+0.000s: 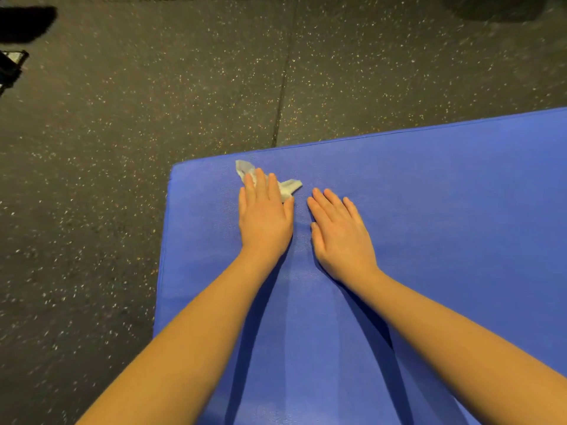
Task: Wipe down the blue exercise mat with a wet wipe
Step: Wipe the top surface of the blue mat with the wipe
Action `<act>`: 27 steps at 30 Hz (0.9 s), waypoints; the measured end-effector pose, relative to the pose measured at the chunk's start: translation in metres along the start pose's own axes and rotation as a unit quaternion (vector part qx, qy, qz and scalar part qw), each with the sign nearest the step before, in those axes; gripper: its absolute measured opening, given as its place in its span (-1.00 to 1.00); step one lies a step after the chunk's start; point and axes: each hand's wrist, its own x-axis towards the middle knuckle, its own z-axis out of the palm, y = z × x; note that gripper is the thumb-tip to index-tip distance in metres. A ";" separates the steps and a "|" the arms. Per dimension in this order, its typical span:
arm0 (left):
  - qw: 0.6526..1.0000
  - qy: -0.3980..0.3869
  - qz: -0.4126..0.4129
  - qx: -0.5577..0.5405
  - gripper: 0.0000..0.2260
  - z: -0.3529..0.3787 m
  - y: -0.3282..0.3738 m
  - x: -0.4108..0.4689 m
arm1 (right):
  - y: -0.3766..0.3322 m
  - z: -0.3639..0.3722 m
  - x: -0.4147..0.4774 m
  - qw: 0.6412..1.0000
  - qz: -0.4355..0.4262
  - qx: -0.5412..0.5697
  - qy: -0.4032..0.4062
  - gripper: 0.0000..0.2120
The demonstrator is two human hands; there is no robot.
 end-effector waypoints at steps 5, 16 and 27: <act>0.993 0.037 -0.105 0.040 -0.72 -0.013 -0.060 0.034 | 0.000 -0.001 0.000 1.000 0.002 0.005 0.001 -0.50; 0.986 0.039 -0.160 0.009 -0.56 -0.023 -0.105 0.055 | 0.000 0.001 0.000 0.999 -0.001 0.026 0.021 -0.51; 0.992 -0.017 -0.120 0.043 -0.42 -0.030 -0.098 0.024 | 0.000 0.000 0.000 0.999 0.001 0.041 0.025 -0.51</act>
